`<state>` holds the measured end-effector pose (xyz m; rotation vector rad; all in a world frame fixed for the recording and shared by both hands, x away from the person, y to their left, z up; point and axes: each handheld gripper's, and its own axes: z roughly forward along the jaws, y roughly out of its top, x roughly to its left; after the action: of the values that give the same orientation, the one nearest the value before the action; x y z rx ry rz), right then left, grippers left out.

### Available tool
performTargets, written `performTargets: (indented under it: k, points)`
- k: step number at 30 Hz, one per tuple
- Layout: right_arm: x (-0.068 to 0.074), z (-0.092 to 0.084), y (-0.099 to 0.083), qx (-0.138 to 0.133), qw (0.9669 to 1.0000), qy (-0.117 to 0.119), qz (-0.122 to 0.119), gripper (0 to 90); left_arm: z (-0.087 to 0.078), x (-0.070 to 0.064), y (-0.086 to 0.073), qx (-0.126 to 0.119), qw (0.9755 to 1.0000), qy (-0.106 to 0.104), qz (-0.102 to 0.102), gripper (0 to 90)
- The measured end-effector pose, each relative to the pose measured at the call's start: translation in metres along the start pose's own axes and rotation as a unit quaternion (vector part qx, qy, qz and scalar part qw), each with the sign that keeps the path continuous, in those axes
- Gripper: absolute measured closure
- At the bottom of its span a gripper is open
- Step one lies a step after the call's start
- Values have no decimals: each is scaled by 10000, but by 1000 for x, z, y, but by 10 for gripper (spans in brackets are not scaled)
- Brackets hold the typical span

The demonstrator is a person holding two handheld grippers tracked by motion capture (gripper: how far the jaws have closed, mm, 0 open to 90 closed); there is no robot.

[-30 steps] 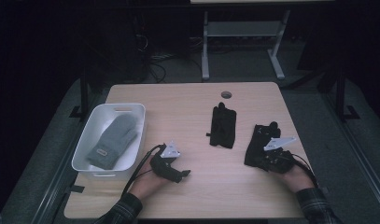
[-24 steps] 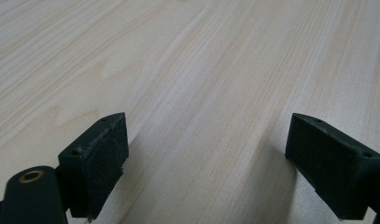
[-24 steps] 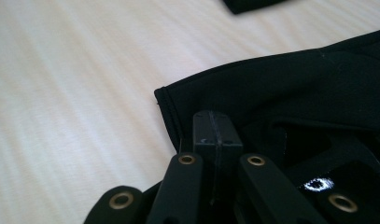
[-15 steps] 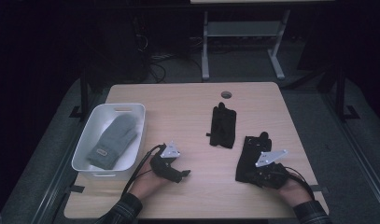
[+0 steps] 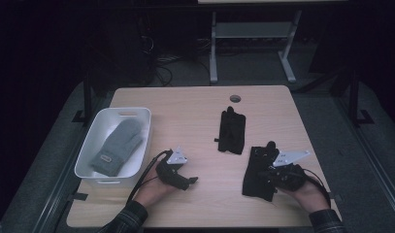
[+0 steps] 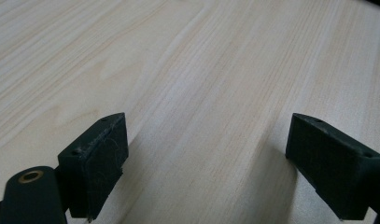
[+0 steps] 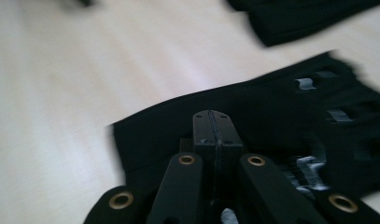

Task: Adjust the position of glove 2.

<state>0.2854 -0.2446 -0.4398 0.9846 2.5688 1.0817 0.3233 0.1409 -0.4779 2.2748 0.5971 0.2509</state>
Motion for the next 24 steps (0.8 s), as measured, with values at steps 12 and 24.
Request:
performTargets:
  k: [12, 24]
  points:
    - [-67, 9, 10, 27, 9943, -836, 656, 900, 0, 0, 0, 0, 10000, 23, -24, 121]
    - [-96, 30, 11, 198, 9906, -919, 993, 900, 1, 1, 1, 2, 10000, 44, -47, 121]
